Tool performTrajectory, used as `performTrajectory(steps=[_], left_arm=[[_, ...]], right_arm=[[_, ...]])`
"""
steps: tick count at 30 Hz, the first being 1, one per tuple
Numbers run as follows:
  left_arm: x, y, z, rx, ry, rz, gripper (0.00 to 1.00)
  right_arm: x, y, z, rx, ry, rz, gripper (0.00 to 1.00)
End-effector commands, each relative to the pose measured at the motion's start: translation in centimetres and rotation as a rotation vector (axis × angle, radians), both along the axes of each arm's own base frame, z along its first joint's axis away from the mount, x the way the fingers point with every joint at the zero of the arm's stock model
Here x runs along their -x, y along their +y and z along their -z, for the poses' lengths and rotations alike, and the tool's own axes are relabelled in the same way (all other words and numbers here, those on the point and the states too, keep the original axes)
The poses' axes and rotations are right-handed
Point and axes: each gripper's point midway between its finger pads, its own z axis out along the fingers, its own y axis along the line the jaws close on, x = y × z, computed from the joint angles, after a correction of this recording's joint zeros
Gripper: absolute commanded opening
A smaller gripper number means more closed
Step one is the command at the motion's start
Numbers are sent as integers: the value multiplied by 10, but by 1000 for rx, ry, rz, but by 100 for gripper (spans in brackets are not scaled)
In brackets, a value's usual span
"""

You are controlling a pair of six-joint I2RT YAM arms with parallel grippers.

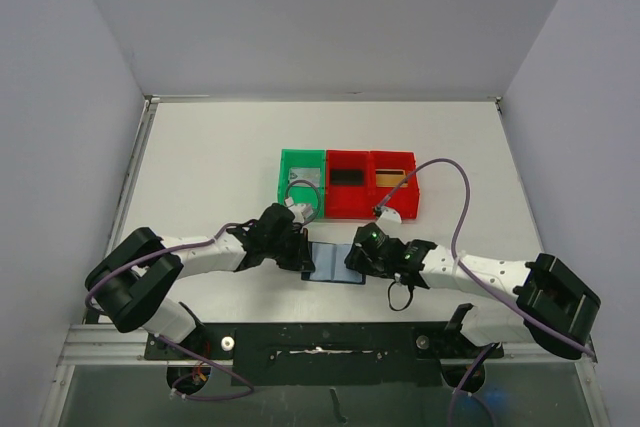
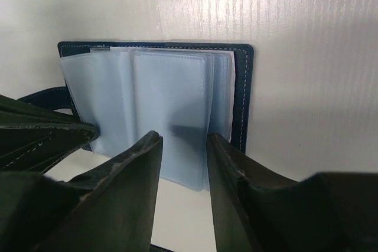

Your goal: Take the credit cards out of the card holder

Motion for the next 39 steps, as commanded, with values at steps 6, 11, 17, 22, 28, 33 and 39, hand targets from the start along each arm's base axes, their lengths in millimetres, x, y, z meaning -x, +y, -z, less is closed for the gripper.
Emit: performTrajectory(steps=[6,11,17,22,28,33,39], left_arm=[[5,3,2,-12,-3,-1,0],[4,2,1,-12,-2,-6,0],[3,3,0,-15,-4,-10,0],[3,4,1,-19,-3,-9,0],[6,5,4,-24,3,-7,0],[7,6,6,-25,6,-6,0],[9,5,9,-25,11,-3,0]], right_arm=[[-13,0,-26,31,-43,27,39],[-12,-4,-21,62,-23,44,40],[-14,5,-19,46,-22,19,39],[-16,12,-14,43,-17,-2,35],[-15,13,-1,49,14,-10,33],[-17,26,-11,5,-17,-67,25],[-21,48,-38,-147,-92,-116,23]])
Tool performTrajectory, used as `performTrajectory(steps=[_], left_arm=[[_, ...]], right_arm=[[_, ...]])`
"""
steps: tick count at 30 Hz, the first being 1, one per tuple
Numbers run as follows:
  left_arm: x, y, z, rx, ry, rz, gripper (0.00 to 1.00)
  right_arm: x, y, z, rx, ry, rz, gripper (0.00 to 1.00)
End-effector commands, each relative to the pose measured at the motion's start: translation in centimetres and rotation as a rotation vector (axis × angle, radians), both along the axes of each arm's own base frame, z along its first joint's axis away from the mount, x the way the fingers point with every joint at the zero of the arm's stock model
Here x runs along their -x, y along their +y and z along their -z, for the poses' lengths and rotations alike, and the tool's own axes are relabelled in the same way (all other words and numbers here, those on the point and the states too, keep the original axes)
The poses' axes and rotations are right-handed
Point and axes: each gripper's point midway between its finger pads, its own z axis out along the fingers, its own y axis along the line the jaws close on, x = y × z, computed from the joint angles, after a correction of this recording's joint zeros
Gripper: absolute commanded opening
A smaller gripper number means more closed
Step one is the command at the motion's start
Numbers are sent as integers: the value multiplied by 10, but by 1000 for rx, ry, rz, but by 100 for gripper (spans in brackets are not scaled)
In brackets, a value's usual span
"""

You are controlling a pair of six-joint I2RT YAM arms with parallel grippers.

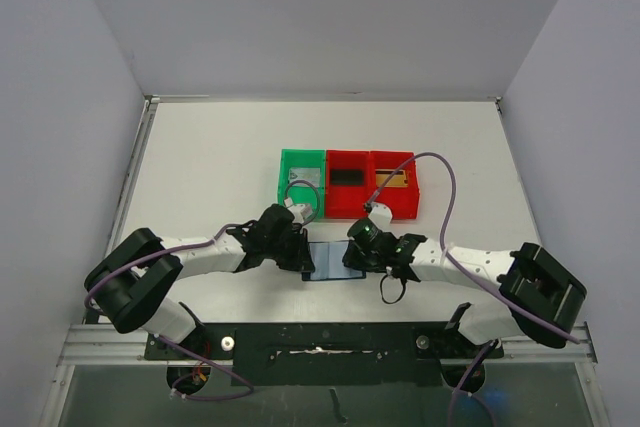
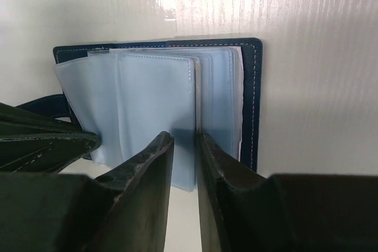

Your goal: Take the credit cards out of the card holder

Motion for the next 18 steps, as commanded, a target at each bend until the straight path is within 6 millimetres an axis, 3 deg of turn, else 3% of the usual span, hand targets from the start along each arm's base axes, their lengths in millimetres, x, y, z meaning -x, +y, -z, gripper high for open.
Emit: performTrajectory(steps=[1,12,18], left_arm=[[9,5,8,-28,10,8,0],[8,5,6,-21,3,2,0],[7,5,4,-22,-3,-3,0]], right_arm=[[-14,36,-43,-196,-99,-55,23],[-21,72,-71,-328,-131,-162,25],[-25,69,-63,-258,-108,-132,26]])
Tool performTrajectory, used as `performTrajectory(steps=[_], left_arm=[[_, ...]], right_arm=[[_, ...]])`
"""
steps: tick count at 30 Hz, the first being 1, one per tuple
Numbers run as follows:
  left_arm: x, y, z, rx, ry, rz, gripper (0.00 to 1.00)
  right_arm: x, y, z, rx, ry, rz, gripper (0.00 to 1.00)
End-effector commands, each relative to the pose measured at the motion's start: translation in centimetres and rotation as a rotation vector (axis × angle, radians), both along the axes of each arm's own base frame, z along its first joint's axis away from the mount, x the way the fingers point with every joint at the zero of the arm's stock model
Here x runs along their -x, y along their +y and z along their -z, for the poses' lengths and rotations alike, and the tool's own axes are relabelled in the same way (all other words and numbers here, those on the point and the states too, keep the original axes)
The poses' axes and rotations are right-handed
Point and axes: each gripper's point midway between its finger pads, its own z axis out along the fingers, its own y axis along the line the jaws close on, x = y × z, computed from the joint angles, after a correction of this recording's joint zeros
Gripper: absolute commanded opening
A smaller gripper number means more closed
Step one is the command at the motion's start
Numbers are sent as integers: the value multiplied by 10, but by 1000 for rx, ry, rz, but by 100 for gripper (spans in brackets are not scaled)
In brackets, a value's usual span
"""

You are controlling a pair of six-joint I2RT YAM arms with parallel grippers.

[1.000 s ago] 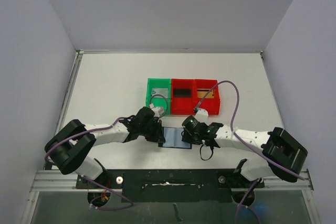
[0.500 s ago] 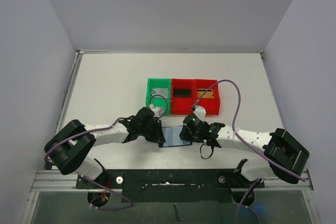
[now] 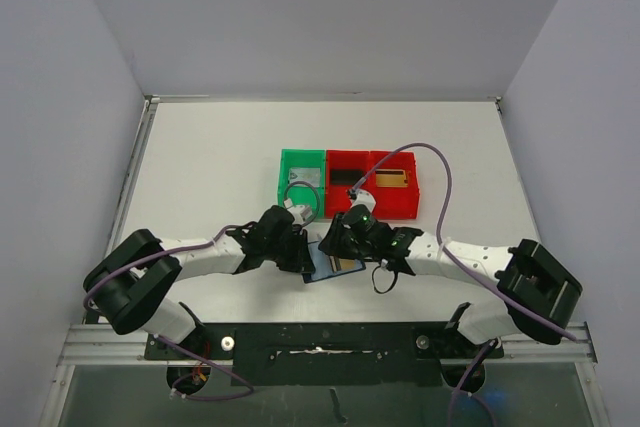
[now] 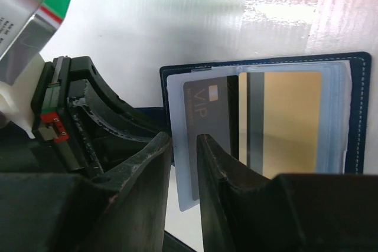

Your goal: Take the credit cards out of the card holder

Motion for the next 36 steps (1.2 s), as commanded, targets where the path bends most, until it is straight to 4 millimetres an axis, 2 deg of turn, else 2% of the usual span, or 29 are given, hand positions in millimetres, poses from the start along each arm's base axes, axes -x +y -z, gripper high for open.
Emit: performTrajectory(steps=[1,12,15,18,24,27,30,33,36], left_arm=[[4,5,4,-27,-9,2,0],[4,14,-1,-43,-24,-30,0],[5,26,-4,-72,-33,-80,8],[6,31,-19,-34,-57,-125,18],[-4,38,-54,26,-135,-208,26],[-12,34,-77,71,-189,-222,33],[-16,22,-94,131,-216,-196,37],[-18,6,-100,191,-211,-152,39],[-18,-8,-96,218,-175,-125,39]], right_arm=[[-6,17,-19,-45,-31,-19,25],[-1,28,-11,-56,-2,-75,29],[0,36,-11,-83,0,-107,31],[1,41,-13,-119,-5,-123,33],[-8,30,-27,-135,-45,-84,38],[-12,23,-36,-152,-72,-64,40],[-15,9,-32,-137,-76,-4,42],[-15,-3,-22,-127,-66,47,43],[-12,-9,-10,-118,-46,62,42]])
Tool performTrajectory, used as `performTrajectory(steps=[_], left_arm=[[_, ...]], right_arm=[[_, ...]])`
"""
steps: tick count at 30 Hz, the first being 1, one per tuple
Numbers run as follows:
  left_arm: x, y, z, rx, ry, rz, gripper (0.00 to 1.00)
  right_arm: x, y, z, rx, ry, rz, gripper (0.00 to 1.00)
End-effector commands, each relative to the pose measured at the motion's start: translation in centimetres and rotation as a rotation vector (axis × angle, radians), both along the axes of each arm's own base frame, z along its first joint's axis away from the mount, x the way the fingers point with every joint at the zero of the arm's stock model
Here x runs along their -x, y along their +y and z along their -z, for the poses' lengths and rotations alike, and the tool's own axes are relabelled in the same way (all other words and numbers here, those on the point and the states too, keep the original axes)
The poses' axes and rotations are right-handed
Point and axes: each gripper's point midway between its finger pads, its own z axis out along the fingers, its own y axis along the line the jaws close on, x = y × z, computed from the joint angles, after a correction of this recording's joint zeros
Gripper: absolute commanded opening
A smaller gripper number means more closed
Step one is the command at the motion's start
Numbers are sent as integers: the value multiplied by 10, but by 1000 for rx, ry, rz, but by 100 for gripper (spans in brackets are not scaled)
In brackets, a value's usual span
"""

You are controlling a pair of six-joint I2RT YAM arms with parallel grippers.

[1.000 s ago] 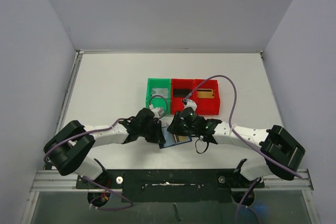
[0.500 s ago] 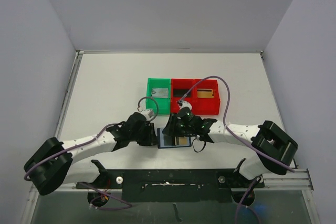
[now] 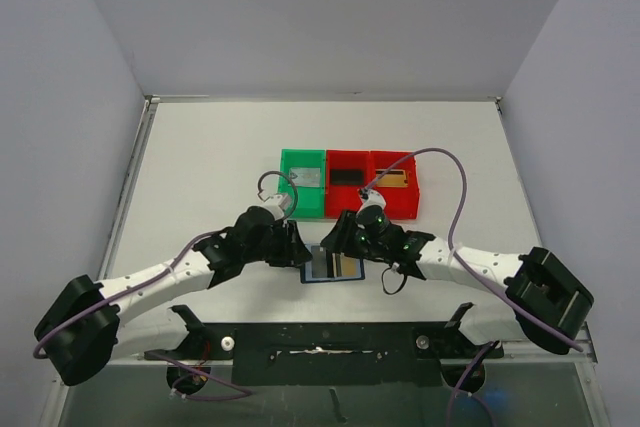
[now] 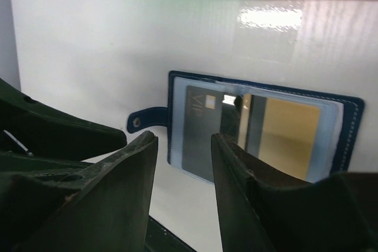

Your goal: Take the credit cards out of the card holder

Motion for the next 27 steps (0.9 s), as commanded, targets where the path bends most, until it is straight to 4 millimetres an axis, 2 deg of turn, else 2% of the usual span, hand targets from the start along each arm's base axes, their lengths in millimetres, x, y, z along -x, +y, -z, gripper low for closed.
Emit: performTrajectory(steps=[1,4,8,14,19,22,27], left_arm=[[-11,-36,-26,132,-27,62,39],[-11,-40,-13,118,1,75,39],[-14,-31,23,-7,62,41,38],[-4,-15,59,-65,111,12,27],[2,-8,74,-94,133,4,17],[2,-3,77,-113,134,-9,12],[0,1,78,-138,128,-17,7]], right_arm=[[-6,-8,7,-10,-8,59,42],[-4,-9,19,5,17,54,40],[-4,-6,34,14,46,39,39],[7,4,60,9,121,-20,35],[9,14,56,-48,112,-53,26],[9,17,49,-78,98,-62,19],[8,17,42,-118,79,-69,13]])
